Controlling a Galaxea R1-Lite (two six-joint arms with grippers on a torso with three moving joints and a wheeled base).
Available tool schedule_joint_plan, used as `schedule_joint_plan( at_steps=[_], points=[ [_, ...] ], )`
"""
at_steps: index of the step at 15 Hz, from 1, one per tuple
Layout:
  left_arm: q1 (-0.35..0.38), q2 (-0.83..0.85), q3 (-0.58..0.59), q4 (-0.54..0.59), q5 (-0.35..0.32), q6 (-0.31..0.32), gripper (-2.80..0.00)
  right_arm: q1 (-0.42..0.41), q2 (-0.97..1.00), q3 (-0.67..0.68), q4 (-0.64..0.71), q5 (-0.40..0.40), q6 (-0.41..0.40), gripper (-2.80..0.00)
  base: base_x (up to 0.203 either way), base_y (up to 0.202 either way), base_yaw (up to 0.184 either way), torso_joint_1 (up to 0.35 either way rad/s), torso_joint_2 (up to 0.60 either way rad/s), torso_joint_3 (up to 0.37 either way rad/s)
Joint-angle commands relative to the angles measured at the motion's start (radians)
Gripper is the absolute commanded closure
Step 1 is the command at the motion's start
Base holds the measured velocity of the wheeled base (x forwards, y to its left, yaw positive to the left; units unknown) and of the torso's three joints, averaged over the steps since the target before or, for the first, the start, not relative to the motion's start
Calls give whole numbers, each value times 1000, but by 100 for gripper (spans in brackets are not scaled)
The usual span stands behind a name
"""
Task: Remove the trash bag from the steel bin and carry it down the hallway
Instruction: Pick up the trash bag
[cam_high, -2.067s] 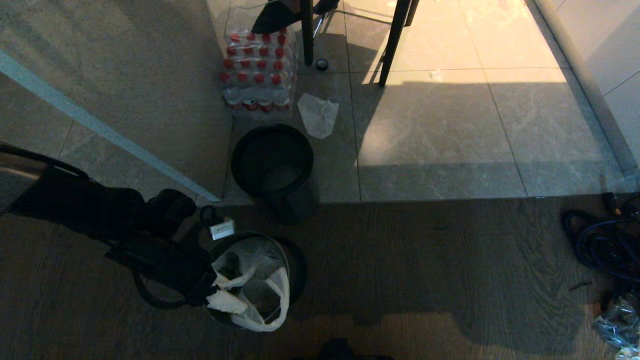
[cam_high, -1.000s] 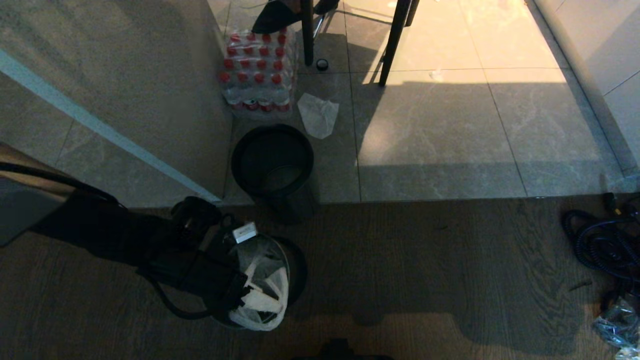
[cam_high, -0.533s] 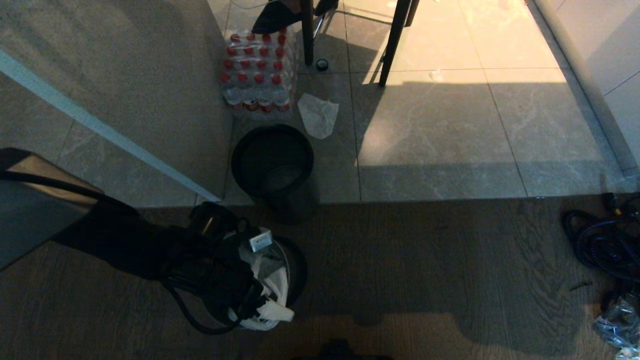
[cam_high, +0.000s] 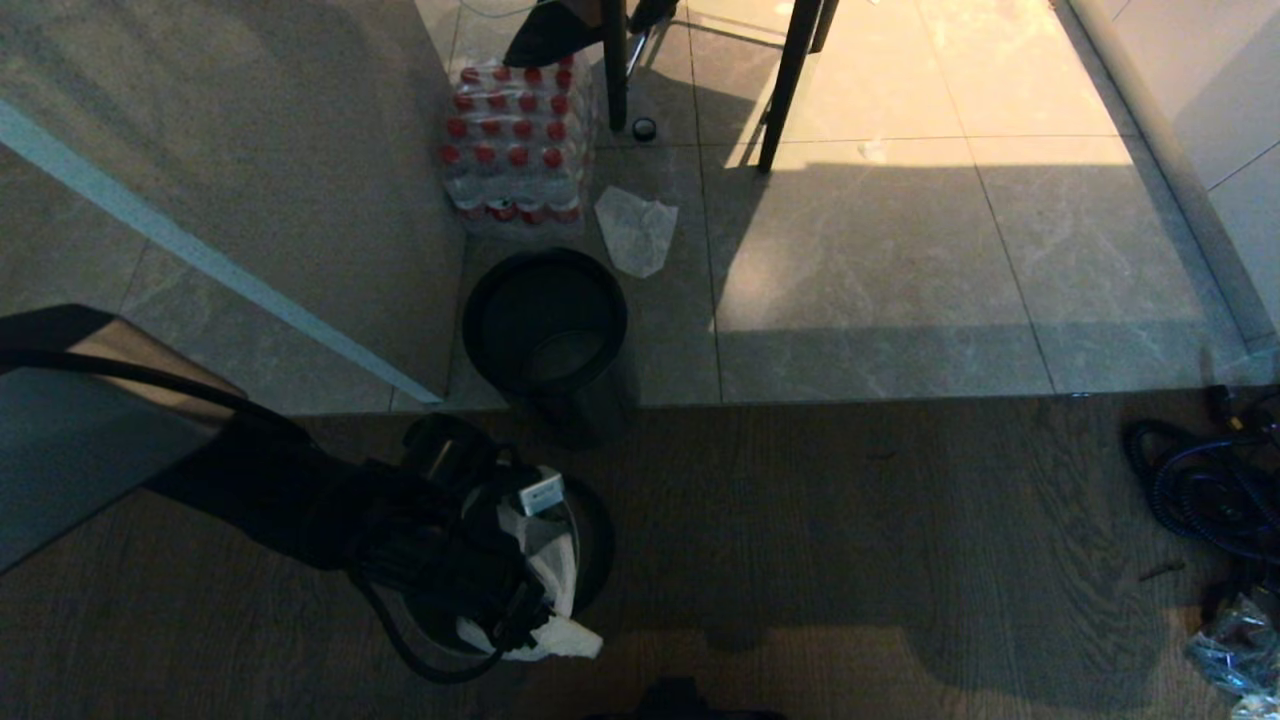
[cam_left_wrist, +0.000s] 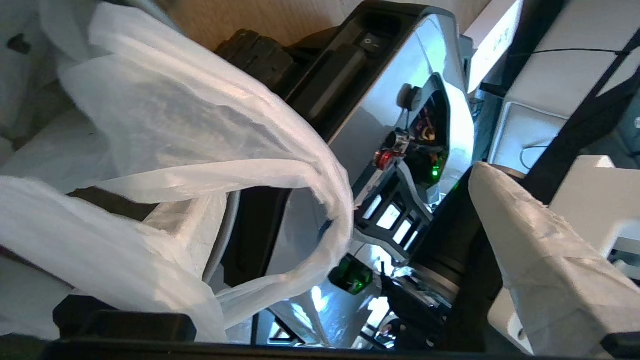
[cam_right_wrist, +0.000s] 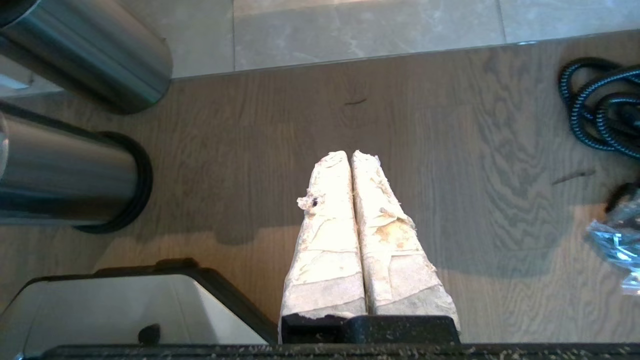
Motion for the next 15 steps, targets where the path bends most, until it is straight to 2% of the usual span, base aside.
schedule_joint_plan(
  at_steps=[1, 15],
  points=[
    [-2, 5, -3, 0, -5, 4, -280, 0, -2, 0, 1, 0, 0, 0, 0, 0, 0, 0, 0, 0],
    [-26, 3, -14, 3, -8, 6, -280, 0, -2, 0, 1, 0, 0, 0, 0, 0, 0, 0, 0, 0]
  ],
)
